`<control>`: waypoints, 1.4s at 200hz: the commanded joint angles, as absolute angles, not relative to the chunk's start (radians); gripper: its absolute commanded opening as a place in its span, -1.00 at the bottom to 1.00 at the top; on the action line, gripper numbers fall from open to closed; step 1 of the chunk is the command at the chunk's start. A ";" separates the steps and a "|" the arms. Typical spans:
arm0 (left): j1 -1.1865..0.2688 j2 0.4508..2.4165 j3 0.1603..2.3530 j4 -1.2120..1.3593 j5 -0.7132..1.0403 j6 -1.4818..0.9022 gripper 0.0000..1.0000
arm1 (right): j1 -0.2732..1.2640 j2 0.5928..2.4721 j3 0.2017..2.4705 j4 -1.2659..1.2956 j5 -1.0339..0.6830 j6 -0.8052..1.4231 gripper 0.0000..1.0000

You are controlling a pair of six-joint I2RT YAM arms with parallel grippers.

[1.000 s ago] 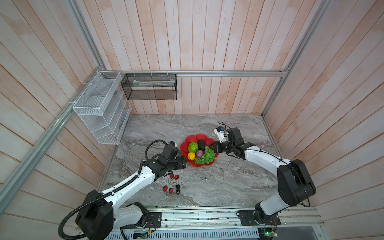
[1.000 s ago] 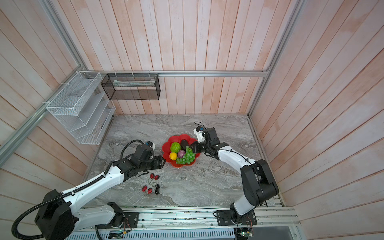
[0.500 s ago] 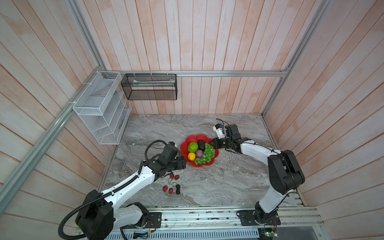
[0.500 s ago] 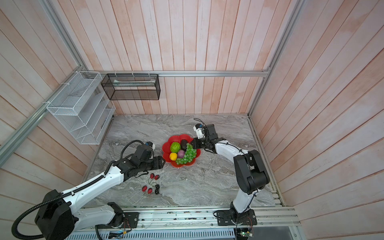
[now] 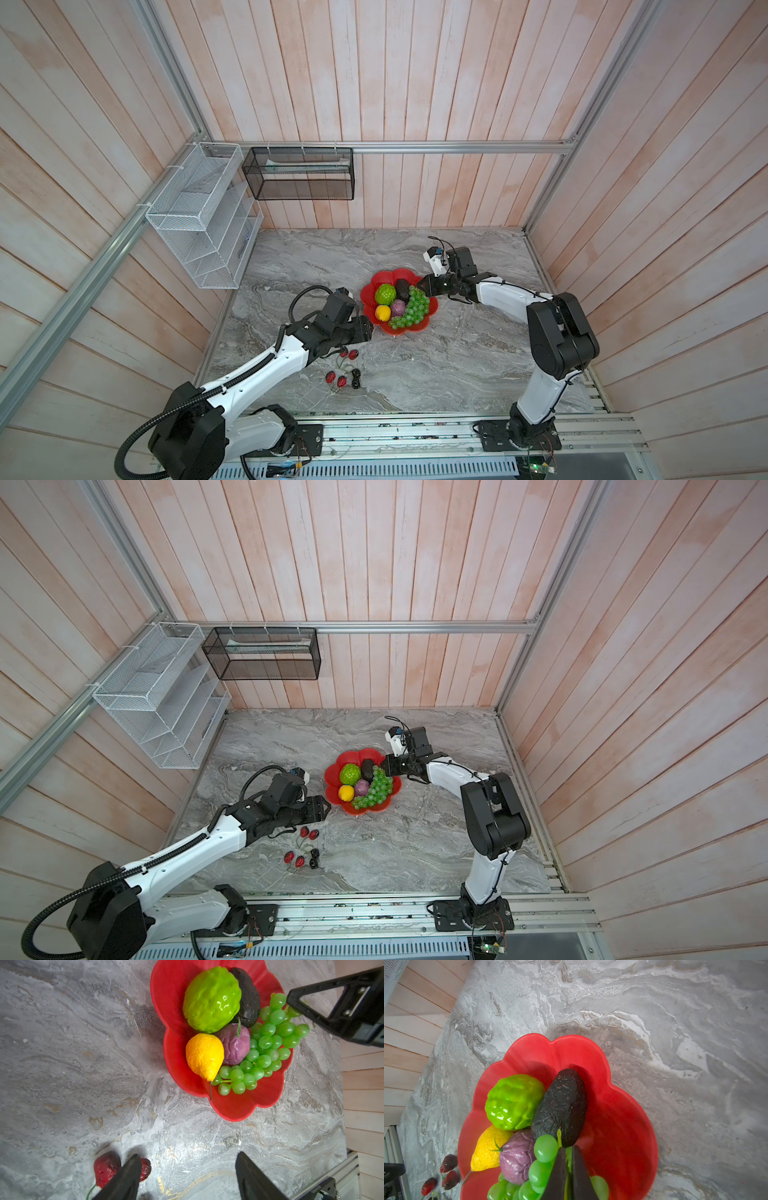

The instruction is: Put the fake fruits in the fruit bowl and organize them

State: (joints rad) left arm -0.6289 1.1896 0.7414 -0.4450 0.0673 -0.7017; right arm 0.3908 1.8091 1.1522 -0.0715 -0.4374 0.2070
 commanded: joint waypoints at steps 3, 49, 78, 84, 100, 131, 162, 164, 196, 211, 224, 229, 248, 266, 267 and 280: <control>-0.632 1.155 0.723 -0.491 0.061 -0.742 0.48 | 0.386 1.821 1.210 -0.111 -0.380 0.159 -0.71; -0.632 1.115 0.715 -0.606 0.053 -0.737 0.48 | 0.410 1.758 1.242 -0.177 -0.293 0.128 -0.39; -0.628 1.105 0.721 -0.656 0.035 -0.732 0.47 | 0.448 1.688 1.233 -0.202 -0.236 0.124 -0.32; -0.627 1.108 0.723 -0.657 0.038 -0.733 0.46 | 0.458 1.673 1.234 -0.211 -0.222 0.123 -0.31; -0.626 1.117 0.727 -0.666 0.026 -0.733 0.46 | 0.487 1.609 1.203 -0.209 -0.201 0.136 -0.29; -0.618 1.138 0.741 -0.698 -0.011 -0.726 0.38 | 0.567 1.481 1.091 -0.148 -0.181 0.193 -0.14; -0.618 1.153 0.741 -0.712 0.010 -0.738 0.32 | 0.610 1.421 0.995 -0.087 -0.186 0.237 -0.14; -0.618 1.153 0.739 -0.714 0.012 -0.741 0.31 | 0.610 1.421 0.992 -0.085 -0.188 0.239 -0.14; -0.597 1.158 0.697 -0.731 0.051 -0.776 0.18 | 0.621 1.432 0.946 -0.061 -0.208 0.271 -0.22; -0.582 1.163 0.690 -0.746 0.059 -0.772 0.11 | 0.622 1.441 0.927 -0.041 -0.226 0.287 -0.30; -0.578 1.159 0.686 -0.753 0.065 -0.767 0.08 | 0.628 1.454 0.924 -0.038 -0.240 0.291 -0.34; -0.577 1.162 0.684 -0.754 0.074 -0.762 0.08 | 0.629 1.458 0.924 -0.037 -0.244 0.291 -0.34; -0.577 1.194 0.690 -0.785 0.078 -0.759 0.08 | 0.636 1.471 0.925 -0.028 -0.254 0.292 -0.35; -0.578 1.197 0.677 -0.770 0.068 -0.771 0.09 | 0.636 1.480 0.923 -0.014 -0.259 0.295 -0.38; -0.577 1.197 0.676 -0.769 0.067 -0.773 0.09 | 0.636 1.480 0.923 -0.013 -0.260 0.295 -0.38; -0.578 1.205 0.669 -0.765 0.056 -0.793 0.12 | 0.635 1.485 0.921 -0.007 -0.265 0.296 -0.40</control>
